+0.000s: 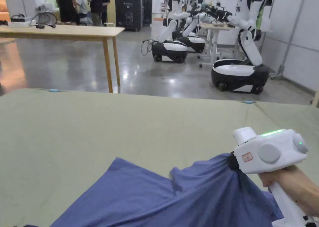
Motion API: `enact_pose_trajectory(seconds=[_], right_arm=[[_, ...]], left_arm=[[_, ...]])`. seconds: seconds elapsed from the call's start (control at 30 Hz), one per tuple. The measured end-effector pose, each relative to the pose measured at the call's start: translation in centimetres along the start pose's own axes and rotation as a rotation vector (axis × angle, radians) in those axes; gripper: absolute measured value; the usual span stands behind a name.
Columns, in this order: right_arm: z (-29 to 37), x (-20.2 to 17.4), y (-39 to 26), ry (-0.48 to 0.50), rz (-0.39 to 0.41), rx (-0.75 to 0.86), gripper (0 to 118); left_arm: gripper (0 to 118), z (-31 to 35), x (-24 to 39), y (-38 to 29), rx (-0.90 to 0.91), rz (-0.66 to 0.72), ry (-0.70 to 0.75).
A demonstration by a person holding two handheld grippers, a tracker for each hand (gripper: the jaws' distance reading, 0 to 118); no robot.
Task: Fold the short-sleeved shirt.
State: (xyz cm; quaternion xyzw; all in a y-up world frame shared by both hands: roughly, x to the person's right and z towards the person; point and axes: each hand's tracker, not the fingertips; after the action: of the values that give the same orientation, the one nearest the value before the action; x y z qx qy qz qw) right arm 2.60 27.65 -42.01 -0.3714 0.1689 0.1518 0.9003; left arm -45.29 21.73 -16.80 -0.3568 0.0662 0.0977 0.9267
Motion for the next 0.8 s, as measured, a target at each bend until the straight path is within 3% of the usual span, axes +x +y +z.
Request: enact_pose_trajectory(seconds=[0.17,0.37,0.7,0.8], right_arm=[[10.7,0.9,2.3,-0.081,0.028,0.182,3],[20.5,3.7,4.6,-0.185,-0.026,0.332,3],[26.6,8.7,9.6,-0.301,-0.133,0.432,3],[26.7,9.7,11.1,-0.307,-0.177,0.474,3]], left_arm=[[2,2.5,3.2,6.3,0.083,-0.083,-0.044],[2,4.6,6.8,15.8,0.191,-0.16,-0.046],[2,7.3,12.2,29.2,0.313,-0.242,0.057],[2,7.3,12.7,32.0,0.352,-0.211,0.086]])
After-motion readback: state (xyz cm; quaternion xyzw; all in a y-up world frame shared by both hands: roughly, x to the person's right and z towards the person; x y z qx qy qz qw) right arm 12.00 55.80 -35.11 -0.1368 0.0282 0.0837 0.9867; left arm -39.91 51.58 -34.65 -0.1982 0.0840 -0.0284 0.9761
